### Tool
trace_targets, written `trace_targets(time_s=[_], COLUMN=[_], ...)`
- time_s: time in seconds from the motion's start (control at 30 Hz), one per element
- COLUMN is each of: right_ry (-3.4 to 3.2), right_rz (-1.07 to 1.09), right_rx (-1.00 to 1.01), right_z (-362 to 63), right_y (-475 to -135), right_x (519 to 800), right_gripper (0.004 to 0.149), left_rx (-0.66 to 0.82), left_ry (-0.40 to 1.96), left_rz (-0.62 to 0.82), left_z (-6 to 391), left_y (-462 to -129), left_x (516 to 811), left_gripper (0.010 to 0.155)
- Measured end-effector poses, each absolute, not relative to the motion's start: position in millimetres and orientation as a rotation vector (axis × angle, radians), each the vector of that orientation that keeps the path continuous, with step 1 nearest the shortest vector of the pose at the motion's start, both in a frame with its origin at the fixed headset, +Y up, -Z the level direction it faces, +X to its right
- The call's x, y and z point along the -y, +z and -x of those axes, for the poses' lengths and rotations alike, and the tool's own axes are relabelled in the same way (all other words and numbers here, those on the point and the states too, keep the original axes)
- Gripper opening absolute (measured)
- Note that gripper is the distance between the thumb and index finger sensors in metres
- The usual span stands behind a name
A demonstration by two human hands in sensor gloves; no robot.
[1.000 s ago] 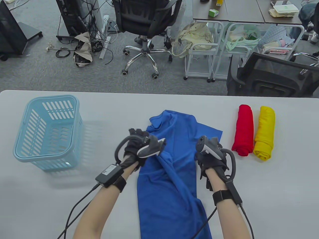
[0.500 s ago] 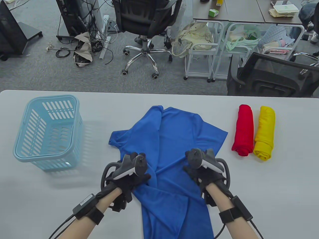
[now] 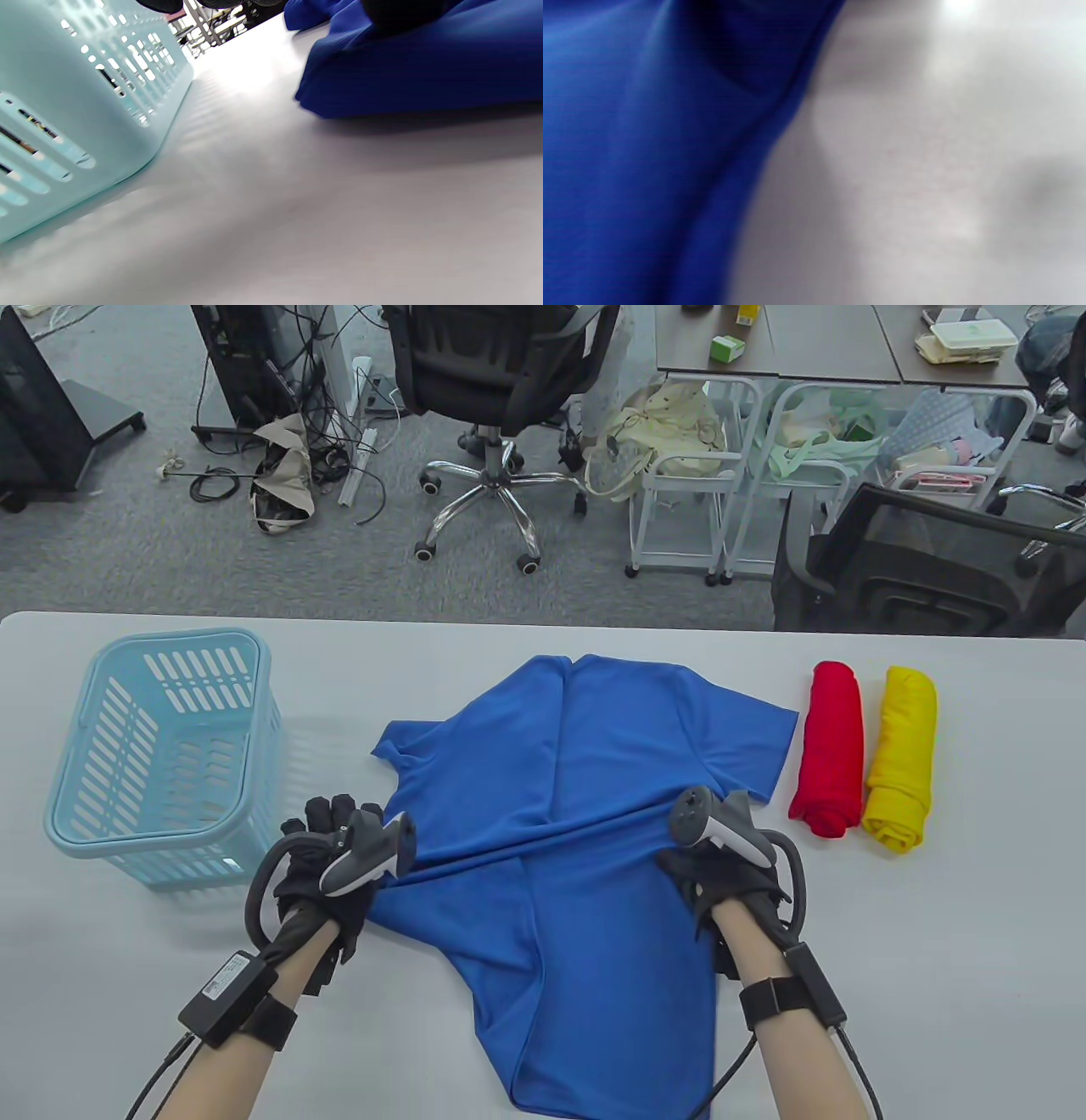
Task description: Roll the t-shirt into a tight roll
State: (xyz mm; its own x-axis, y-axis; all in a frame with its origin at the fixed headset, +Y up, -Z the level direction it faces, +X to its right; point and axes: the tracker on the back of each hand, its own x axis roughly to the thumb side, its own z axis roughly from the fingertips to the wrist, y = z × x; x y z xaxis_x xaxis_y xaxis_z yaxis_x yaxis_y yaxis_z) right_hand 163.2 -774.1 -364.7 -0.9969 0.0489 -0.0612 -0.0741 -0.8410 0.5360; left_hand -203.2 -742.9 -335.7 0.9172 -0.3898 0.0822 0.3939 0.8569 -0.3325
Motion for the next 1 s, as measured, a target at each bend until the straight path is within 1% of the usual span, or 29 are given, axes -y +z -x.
trace_targets(time_s=[0.07,0.1,0.17,0.23,0.27,0.33,0.37,0.4,0.47,0.53,0.6,0.63,0.7,0.73,0.77,0.8,0.83,0.9,0.97,1.0], right_ry=[2.983,3.010,3.036,3.039,3.028,3.023,3.025,2.980,2.908,2.903,2.884,2.897,2.896,2.890,2.891,2.893,2.894,2.891,2.893,2.892], right_rz=[-0.004,-0.073,-0.189,-0.288,-0.327,-0.299,-0.262,-0.250,-0.128,-0.112,-0.092,-0.098,-0.099,-0.099,-0.100,-0.100,-0.101,-0.101,-0.103,-0.101], right_rx=[-0.806,-0.774,-0.747,-0.773,-0.826,-0.946,-1.001,-0.952,-0.924,-0.916,-0.889,-0.892,-0.889,-0.891,-0.891,-0.891,-0.890,-0.889,-0.888,-0.887], right_z=[-151,-141,-125,-114,-112,-118,-129,-136,-147,-152,-150,-150,-150,-150,-150,-150,-150,-151,-152,-153], right_y=[-353,-343,-326,-312,-307,-307,-311,-317,-327,-335,-336,-336,-336,-335,-335,-335,-336,-335,-335,-334], right_x=[767,761,754,753,758,772,780,781,779,781,781,780,781,781,781,781,781,781,781,781], right_gripper=[0.073,0.074,0.076,0.080,0.082,0.085,0.087,0.087,0.085,0.085,0.084,0.084,0.084,0.084,0.084,0.084,0.084,0.084,0.083,0.083], left_rx=[0.094,0.139,0.181,0.199,0.207,0.206,0.237,0.284,0.314,0.296,0.276,0.262,0.262,0.253,0.225,0.214,0.200,0.176,0.146,0.161], left_ry=[-0.322,-0.261,-0.185,-0.197,-0.243,-0.326,-0.273,-0.221,-0.214,-0.344,-0.453,-0.483,-0.570,-0.533,-0.446,-0.382,-0.261,-0.171,-0.230,-0.317], left_rz=[0.354,0.374,0.423,0.471,0.486,0.524,0.565,0.623,0.674,0.667,0.695,0.692,0.641,0.599,0.551,0.529,0.488,0.458,0.465,0.479], left_z=[183,170,151,138,135,142,153,165,188,213,228,231,231,229,223,219,210,198,187,186], left_y=[-330,-328,-329,-332,-334,-334,-331,-328,-322,-314,-309,-307,-305,-307,-309,-311,-316,-323,-327,-325], left_x=[742,744,751,762,770,778,779,778,773,766,757,753,739,732,724,720,716,721,740,754], left_gripper=[0.075,0.075,0.077,0.081,0.083,0.084,0.084,0.086,0.091,0.094,0.096,0.097,0.091,0.084,0.075,0.069,0.066,0.066,0.070,0.074])
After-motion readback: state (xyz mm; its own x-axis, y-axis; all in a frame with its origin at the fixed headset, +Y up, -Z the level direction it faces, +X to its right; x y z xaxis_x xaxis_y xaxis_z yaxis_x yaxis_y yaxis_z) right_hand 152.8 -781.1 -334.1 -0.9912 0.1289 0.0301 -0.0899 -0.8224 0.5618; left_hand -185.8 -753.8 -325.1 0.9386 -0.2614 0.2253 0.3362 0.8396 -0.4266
